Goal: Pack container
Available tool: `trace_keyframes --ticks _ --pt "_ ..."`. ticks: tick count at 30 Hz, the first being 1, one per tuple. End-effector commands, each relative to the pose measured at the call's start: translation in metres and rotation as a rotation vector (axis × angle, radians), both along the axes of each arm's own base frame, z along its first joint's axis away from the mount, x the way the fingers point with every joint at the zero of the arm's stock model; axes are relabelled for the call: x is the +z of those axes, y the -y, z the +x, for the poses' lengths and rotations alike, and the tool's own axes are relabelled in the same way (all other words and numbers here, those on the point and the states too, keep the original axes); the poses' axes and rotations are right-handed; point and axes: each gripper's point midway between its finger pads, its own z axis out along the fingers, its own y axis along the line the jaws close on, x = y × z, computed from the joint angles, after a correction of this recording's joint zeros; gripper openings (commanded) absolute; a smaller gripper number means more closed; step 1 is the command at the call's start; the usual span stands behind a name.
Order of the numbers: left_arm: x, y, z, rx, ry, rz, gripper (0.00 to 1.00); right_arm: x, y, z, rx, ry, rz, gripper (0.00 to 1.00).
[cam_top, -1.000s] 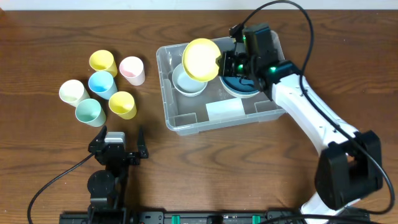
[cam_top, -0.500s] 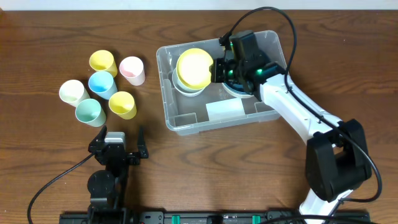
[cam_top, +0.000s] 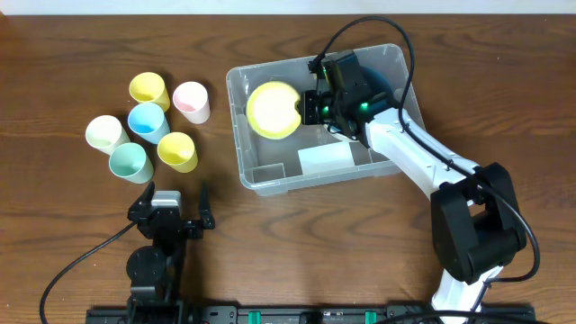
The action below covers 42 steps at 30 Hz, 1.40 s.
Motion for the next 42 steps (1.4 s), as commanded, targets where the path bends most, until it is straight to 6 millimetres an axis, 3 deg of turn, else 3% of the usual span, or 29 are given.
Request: trace_keyframes --ticks 1,8,13,17,22,25,30,42 --pt "-0.016 0.000 -0.001 -0.003 -0.053 0.003 0.98 0.004 -0.006 0.004 0.012 0.025 -0.002 0.32" --pt "-0.016 0.000 -0.001 -0.003 -0.053 0.003 0.98 0.006 -0.009 0.002 0.045 0.032 0.004 0.29" --pt "-0.016 0.000 -0.001 -0.003 -0.053 0.003 0.98 0.028 -0.007 -0.006 0.084 0.032 -0.011 0.28" --pt "-0.016 0.000 -0.001 -0.002 -0.053 0.003 0.98 0.057 0.024 -0.009 0.018 0.017 -0.095 0.29" --pt "-0.016 0.000 -0.001 -0.002 -0.053 0.003 0.98 0.077 0.083 -0.023 -0.097 -0.028 -0.213 0.29" --pt "-0.016 0.000 -0.001 -0.003 -0.053 0.003 0.98 0.077 0.121 -0.040 -0.164 -0.102 -0.283 0.33" --pt "-0.016 0.000 -0.001 -0.002 -0.053 0.004 0.98 0.058 0.174 -0.074 -0.243 -0.291 -0.395 0.36" --pt "-0.016 0.000 -0.001 -0.002 -0.053 0.004 0.98 0.039 0.215 -0.102 -0.304 -0.430 -0.505 0.36"
